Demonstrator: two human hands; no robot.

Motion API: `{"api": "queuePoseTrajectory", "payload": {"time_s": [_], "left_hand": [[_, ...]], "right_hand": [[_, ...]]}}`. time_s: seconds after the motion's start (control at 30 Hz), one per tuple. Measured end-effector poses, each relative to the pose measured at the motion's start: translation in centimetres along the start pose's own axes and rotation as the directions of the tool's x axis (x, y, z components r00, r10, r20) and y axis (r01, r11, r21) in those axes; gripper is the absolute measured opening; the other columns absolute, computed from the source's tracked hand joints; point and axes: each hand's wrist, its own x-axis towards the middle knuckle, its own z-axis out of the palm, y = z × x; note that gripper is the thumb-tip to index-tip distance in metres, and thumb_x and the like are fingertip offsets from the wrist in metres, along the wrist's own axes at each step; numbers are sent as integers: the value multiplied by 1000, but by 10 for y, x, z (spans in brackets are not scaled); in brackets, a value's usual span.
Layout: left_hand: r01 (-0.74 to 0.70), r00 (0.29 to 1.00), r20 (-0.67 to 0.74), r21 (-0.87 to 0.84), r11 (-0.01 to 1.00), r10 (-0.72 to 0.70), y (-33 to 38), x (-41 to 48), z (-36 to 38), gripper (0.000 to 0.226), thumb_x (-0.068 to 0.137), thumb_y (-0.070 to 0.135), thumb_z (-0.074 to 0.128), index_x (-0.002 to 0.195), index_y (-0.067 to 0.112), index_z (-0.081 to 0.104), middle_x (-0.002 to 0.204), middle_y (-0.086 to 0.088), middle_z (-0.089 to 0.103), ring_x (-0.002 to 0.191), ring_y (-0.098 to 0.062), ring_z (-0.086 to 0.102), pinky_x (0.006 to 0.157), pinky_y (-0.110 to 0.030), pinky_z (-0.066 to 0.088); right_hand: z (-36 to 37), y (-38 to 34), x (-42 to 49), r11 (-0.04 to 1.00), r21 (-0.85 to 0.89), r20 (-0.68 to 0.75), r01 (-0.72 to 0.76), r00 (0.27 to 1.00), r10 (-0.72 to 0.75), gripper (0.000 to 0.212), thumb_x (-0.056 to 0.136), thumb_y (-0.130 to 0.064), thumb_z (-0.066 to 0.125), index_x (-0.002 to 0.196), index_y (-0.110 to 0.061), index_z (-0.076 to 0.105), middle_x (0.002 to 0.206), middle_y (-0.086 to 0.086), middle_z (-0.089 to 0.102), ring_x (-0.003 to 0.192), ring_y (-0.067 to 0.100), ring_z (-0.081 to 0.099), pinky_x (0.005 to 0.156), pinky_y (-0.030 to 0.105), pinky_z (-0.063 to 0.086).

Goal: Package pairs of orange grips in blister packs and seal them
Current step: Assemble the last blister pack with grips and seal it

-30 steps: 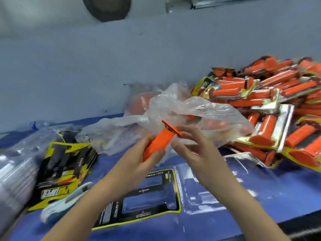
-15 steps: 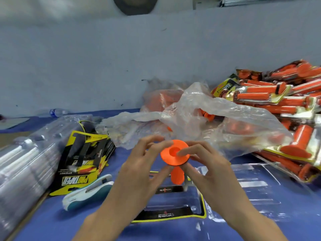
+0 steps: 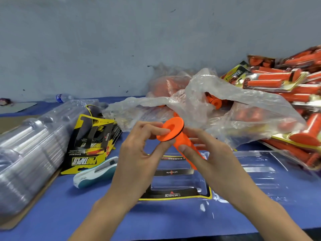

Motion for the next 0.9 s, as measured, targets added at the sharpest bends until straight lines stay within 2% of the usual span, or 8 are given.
{"api": "queuePoseTrajectory", "payload": {"time_s": [0.1, 0.2, 0.33, 0.47, 0.6, 0.73, 0.8, 0.9], "left_hand": [[96, 995, -9, -188, 977, -100, 4, 0, 2, 20, 81, 36, 76, 93, 37, 60, 109, 14, 67, 108, -12, 65, 92, -25, 51], [213, 977, 56, -284, 935, -206, 5, -3, 9, 31, 81, 43, 74, 105, 41, 54, 114, 11, 67, 108, -12, 65, 90, -29, 52], [230, 962, 182, -134, 964, -204, 3, -9, 16, 27, 83, 44, 70, 104, 47, 54, 107, 21, 65, 99, -4, 63, 77, -16, 51], [143, 980, 142, 1, 990, -142, -1, -5, 16, 26, 88, 43, 70, 105, 47, 51, 106, 22, 62, 96, -4, 60, 74, -12, 46], [121, 987, 103, 64, 991, -127, -7, 0, 8, 34, 91, 33, 68, 116, 44, 50, 109, 24, 63, 100, -3, 62, 78, -16, 49], [273, 962, 55, -289, 918, -268, -11, 9, -1, 45, 88, 21, 70, 129, 30, 52, 110, 9, 70, 104, -11, 67, 81, -21, 55], [355, 932, 127, -495, 793, -338, -7, 7, 4, 41, 86, 18, 68, 125, 20, 56, 110, 0, 72, 104, -18, 69, 84, -30, 58], [467, 877, 255, -655, 594, -408, -5, 3, 14, 28, 87, 14, 71, 113, 11, 61, 105, -4, 74, 103, -22, 70, 83, -32, 58]], "right_hand": [[2, -4, 1, 994, 105, -18, -21, 1000, 23, 26, 87, -44, 60, 112, -48, 57, 105, -30, 64, 102, -8, 59, 79, 4, 43], [5, -6, 3, 940, 330, -62, -84, 992, 111, 25, 90, -27, 67, 111, -39, 60, 106, -18, 68, 102, -1, 63, 72, 17, 54], [6, -9, 7, 832, 547, -139, -98, 969, 205, 29, 86, -17, 71, 110, -28, 61, 104, -8, 70, 98, 9, 68, 76, 19, 54], [10, -8, 5, 792, 594, -100, -144, 963, 250, 36, 81, -22, 74, 114, -24, 59, 105, -1, 71, 99, 15, 70, 85, 32, 57], [3, -4, 8, 848, 507, -58, -155, 975, 213, 36, 86, -18, 71, 118, -29, 59, 106, -7, 70, 98, 6, 68, 80, 16, 52], [-4, 3, 8, 909, 367, 1, -198, 977, 213, 44, 82, -42, 66, 124, -38, 56, 114, -14, 66, 99, -3, 64, 78, 11, 49], [3, 2, 5, 927, 318, 75, -197, 980, 183, 45, 79, -49, 64, 123, -41, 55, 112, -17, 66, 100, -1, 64, 79, 15, 50], [8, 2, 4, 965, 229, 42, -129, 992, 122, 27, 88, -38, 66, 114, -43, 57, 100, -22, 67, 96, 3, 65, 83, 24, 52]]}}
